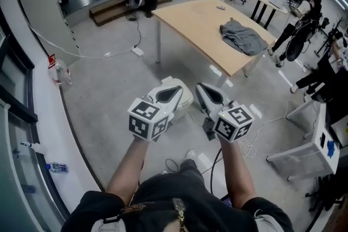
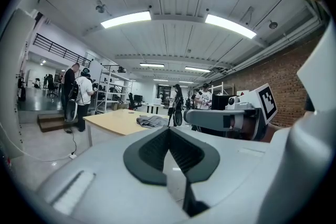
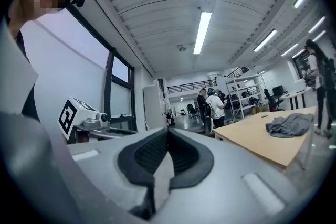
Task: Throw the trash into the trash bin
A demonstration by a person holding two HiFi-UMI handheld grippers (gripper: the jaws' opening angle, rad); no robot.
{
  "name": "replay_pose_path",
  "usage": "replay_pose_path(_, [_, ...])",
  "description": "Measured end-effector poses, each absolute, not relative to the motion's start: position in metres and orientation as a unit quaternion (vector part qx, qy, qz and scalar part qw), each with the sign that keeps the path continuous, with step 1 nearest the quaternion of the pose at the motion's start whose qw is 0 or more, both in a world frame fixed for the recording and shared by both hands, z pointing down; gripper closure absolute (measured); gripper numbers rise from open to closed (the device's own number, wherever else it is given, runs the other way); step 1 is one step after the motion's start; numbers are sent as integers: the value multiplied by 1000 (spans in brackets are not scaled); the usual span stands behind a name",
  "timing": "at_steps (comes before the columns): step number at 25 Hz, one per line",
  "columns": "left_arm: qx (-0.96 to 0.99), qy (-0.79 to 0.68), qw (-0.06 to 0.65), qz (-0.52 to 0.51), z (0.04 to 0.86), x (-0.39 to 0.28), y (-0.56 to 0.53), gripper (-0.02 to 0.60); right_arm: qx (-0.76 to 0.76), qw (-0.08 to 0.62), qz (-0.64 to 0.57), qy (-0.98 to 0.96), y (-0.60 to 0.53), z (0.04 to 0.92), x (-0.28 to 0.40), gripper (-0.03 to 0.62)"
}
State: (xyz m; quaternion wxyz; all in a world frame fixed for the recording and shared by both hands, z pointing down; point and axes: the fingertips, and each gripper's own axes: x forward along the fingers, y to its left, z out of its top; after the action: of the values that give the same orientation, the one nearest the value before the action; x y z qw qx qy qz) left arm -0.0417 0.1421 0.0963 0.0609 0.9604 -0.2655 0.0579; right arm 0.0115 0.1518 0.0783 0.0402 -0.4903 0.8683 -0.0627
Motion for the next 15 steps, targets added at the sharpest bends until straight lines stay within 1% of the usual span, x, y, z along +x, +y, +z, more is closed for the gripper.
replay_pose_path(15, [962,-261,66,56,101,-50,149,575,-500,42,-70,862,159,83,1,592])
